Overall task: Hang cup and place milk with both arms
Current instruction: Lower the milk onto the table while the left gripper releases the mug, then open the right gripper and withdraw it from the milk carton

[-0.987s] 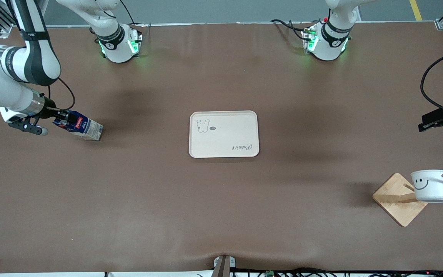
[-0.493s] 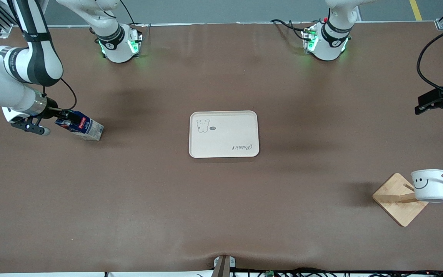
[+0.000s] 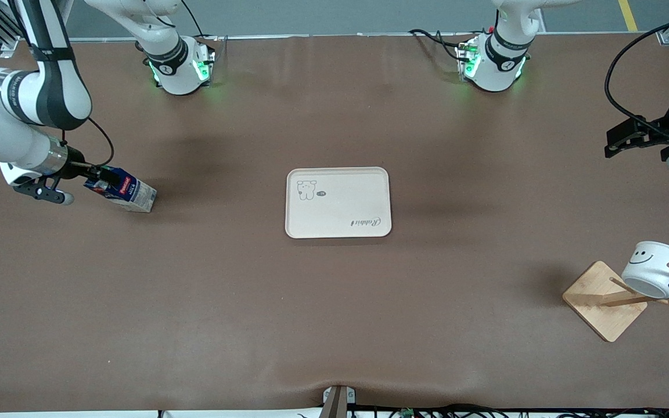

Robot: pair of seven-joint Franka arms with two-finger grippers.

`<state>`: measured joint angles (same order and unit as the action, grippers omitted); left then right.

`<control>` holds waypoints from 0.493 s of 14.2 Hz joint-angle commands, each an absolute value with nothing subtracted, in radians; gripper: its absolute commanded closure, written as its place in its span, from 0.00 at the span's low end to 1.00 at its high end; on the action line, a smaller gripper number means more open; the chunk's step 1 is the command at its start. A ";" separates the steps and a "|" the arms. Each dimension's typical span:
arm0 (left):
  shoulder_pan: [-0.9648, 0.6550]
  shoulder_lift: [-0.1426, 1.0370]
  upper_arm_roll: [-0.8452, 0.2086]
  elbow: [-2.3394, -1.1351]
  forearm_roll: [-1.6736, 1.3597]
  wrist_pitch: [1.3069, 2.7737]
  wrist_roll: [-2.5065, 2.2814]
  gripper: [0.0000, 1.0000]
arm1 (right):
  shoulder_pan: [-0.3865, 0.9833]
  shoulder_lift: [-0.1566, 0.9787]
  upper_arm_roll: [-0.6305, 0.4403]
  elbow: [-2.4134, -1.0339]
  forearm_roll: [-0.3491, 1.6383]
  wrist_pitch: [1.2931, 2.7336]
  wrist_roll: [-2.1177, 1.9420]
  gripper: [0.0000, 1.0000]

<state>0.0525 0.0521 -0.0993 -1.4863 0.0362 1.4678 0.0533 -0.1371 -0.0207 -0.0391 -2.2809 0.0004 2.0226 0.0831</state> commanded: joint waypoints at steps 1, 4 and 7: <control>0.029 -0.003 -0.074 -1.554 0.043 1.491 0.034 0.00 | -0.135 -0.034 -0.025 -2.119 -0.009 1.780 0.038 0.00; 0.038 0.005 -0.072 -1.546 0.028 1.499 0.032 0.00 | -0.127 0.032 -0.028 -1.868 -0.018 1.636 0.034 0.00; 0.041 0.043 -0.072 -1.496 0.028 1.496 0.038 0.00 | -0.101 0.116 -0.026 -1.610 -0.037 1.543 0.044 0.00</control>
<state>0.0433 0.0299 -0.0767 -1.5206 0.0361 1.4909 0.0398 -0.1257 0.0156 -0.0252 -1.8031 -0.0045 1.6150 0.0467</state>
